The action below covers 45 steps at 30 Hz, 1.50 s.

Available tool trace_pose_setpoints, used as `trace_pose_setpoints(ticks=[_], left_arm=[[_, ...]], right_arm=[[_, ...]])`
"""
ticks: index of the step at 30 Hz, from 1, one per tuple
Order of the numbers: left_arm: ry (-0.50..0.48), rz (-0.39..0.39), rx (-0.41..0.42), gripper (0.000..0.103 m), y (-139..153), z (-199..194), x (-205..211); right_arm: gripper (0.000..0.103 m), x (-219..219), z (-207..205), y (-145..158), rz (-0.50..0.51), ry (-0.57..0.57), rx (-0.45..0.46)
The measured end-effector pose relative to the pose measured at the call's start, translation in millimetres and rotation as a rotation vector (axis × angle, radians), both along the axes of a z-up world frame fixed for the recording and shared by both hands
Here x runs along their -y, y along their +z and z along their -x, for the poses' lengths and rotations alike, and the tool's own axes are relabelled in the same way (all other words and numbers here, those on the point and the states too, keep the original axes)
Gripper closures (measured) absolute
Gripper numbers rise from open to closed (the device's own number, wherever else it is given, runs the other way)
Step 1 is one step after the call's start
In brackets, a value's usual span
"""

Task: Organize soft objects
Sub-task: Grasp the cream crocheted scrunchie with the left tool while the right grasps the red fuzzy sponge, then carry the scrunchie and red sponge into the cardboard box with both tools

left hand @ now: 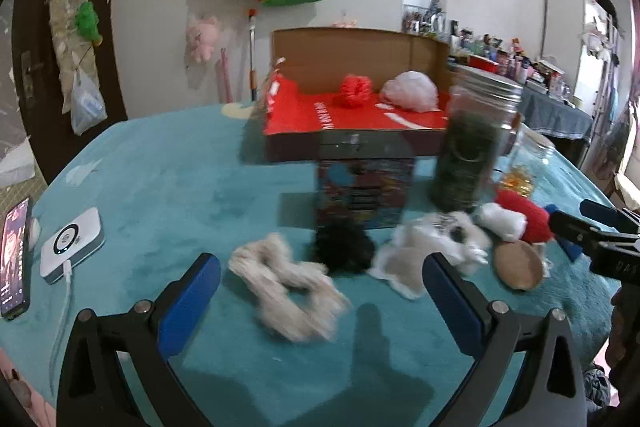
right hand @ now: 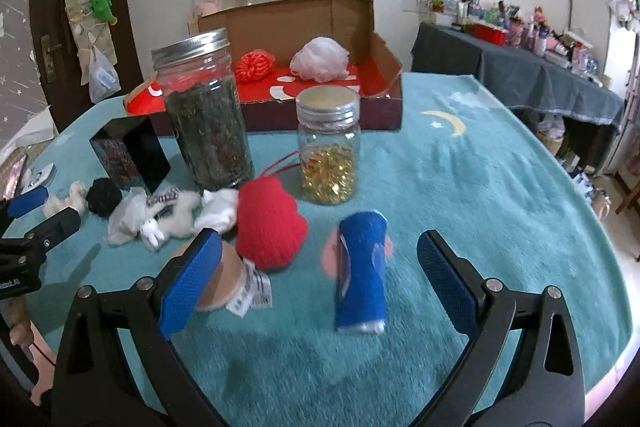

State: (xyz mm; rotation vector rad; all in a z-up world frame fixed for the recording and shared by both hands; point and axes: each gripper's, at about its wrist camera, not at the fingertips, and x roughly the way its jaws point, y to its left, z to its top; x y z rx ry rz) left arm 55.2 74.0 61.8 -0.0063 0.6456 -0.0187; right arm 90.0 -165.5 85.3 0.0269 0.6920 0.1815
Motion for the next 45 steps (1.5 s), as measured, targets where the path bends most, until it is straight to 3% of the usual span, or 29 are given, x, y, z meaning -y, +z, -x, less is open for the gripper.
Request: trace_pose_setpoints(ticks=[6,8,10,12,14,15,16,17,19,29,38,45], left_arm=[[0.027,0.026,-0.05,0.002,-4,-13,-27],[0.014,0.046,-0.079,0.01,-9,-16,-31],[-0.003,0.063,-0.107,0.015,-15,-19,-33],[-0.024,0.096,-0.15,0.029,-24,-22,-35],[-0.043,0.131,-0.158,0.043,-28,-22,-37],[-0.054,0.137,-0.145,0.054,-27,-20,-37],[-0.081,0.154,-0.146,0.072,-25,-19,-35],[-0.097,0.173,-0.149,0.078,-23,-19,-34],[-0.096,0.166,-0.137,0.088,-19,-17,-31],[-0.258,0.185,-0.064,0.088,16,-11,17],[-0.389,0.224,-0.097,0.088,16,-38,65],[-0.386,0.219,-0.158,0.088,7,-50,72]], right_arm=[[0.004,0,-25,0,-0.025,0.037,-0.059],[0.005,3,-32,-1,-0.066,0.059,-0.088],[0.015,3,-37,-2,-0.086,0.071,-0.11],[0.036,1,-43,-5,-0.083,0.078,-0.132],[0.043,-3,-46,-8,-0.122,0.128,-0.161],[0.053,-5,-47,-10,-0.139,0.157,-0.178],[0.058,-6,-47,-11,-0.172,0.189,-0.189],[0.074,-6,-47,-11,-0.202,0.211,-0.195],[0.074,-6,-45,-9,-0.203,0.222,-0.187],[0.076,7,-22,11,-0.251,0.227,-0.112],[0.076,4,-18,20,-0.282,0.269,-0.082],[0.076,4,-23,17,-0.296,0.284,-0.09]])
